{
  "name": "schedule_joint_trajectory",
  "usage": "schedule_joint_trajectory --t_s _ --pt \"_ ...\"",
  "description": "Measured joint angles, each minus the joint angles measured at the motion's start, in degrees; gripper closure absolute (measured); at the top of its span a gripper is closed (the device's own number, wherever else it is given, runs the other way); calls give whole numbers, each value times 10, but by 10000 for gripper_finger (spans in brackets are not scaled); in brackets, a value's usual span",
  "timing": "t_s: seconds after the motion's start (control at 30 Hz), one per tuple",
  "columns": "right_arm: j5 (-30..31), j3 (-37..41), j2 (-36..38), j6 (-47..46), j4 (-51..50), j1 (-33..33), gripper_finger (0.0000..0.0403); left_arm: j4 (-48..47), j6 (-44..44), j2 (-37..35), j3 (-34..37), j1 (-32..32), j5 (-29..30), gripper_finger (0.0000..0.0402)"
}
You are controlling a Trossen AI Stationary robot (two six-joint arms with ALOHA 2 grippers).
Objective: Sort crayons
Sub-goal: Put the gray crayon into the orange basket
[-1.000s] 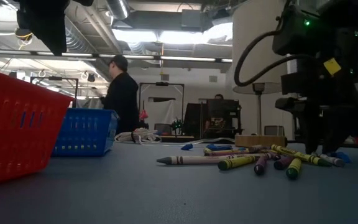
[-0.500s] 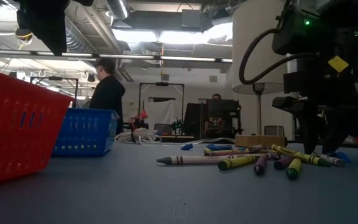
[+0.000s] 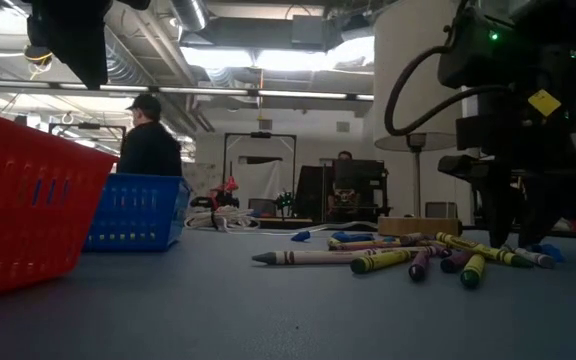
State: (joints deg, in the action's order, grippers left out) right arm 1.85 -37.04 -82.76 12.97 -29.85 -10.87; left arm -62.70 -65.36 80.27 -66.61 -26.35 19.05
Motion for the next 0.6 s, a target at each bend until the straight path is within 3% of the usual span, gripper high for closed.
schedule_joint_trajectory --t_s 0.33,0.6 --pt "-4 0 0 0 2 0 365 0 0 0 0 0 0 296" --pt "-1 0 0 0 2 0 383 0 0 0 0 0 0 296"
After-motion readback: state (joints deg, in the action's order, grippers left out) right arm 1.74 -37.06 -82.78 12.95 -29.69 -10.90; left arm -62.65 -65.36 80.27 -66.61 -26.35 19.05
